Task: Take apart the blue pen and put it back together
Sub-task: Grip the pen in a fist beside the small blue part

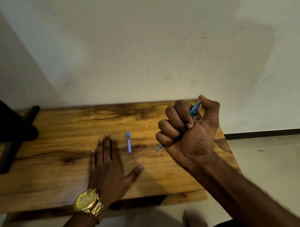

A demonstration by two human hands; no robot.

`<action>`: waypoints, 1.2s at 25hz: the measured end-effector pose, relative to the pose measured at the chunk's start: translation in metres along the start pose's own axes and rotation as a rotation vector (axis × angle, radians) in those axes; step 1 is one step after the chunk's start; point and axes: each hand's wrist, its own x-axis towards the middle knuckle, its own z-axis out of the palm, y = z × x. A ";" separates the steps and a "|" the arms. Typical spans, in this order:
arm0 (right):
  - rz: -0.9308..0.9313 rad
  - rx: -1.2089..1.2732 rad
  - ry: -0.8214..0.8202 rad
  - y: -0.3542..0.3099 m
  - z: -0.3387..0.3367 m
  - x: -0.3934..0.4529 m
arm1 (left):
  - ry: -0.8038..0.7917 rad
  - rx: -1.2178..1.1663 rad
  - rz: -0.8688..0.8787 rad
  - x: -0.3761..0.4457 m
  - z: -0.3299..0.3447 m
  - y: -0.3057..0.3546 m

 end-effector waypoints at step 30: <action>0.052 -0.050 0.084 -0.004 -0.004 0.002 | 0.000 0.004 -0.004 0.000 0.001 0.000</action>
